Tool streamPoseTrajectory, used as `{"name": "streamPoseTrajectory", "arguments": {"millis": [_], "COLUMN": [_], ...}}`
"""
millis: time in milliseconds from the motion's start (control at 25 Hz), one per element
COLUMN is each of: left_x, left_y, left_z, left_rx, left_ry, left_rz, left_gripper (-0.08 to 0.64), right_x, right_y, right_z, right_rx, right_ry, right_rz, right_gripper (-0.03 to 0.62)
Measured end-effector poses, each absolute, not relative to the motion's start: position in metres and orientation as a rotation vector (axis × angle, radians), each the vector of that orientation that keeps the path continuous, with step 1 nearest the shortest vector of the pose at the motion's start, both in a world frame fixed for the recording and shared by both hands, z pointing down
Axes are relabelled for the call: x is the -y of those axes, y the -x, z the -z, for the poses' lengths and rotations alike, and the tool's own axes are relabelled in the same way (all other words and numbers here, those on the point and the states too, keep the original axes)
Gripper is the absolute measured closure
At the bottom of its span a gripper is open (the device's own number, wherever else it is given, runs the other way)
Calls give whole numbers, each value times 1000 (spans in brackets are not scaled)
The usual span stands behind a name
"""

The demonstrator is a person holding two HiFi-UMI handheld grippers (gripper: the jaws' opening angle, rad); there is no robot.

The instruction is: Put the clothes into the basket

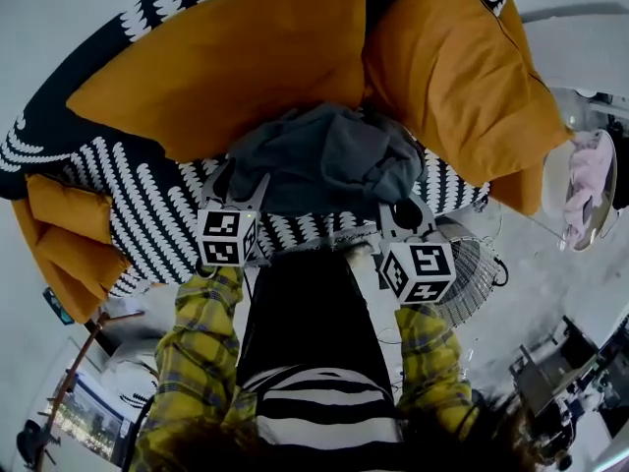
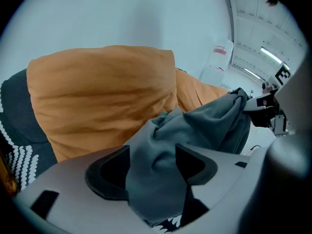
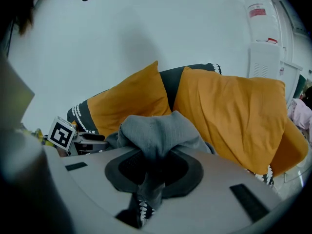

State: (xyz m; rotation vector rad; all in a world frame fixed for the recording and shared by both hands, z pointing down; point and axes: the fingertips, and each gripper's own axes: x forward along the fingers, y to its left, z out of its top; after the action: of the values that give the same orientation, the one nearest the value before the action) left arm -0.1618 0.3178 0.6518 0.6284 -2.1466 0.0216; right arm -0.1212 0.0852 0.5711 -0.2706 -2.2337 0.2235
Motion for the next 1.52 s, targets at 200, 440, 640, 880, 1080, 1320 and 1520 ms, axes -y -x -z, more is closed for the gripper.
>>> {"name": "streamPoseTrajectory", "arguments": {"millis": [200,440,640,880,1080,1320,1520], "left_x": [-324,-318,-309,-297,-275,-217,-162], "left_y": [170,171,160,152,148,136,122], "left_z": [-675,-702,-721,-705,-658,-581,-520], "left_rx": [2107,2034,1936,1881,1940,2005,2032], "left_ry": [-631,-648,-680,-660,-756,-926,-1037], "left_rz": [-14,-27,-101,3,30,34,81], "left_gripper": [219,218,334,485,494,495,495], "right_x": [-103,-113,-118,-105,-92,-68,-37], "right_y": [117,113,107,98,89,78,61], "right_z": [-589,-600,-599,-588,-565,-515,-467], "right_rx": [2191,2168,2167,2188,2242,2347,2444], "right_ry": [290,299,291,251,218,193,156], "right_rz": [-238,-246,-250,-268,-305,-350,-373], "right_gripper": [513,514,513,514,514,514,514]}}
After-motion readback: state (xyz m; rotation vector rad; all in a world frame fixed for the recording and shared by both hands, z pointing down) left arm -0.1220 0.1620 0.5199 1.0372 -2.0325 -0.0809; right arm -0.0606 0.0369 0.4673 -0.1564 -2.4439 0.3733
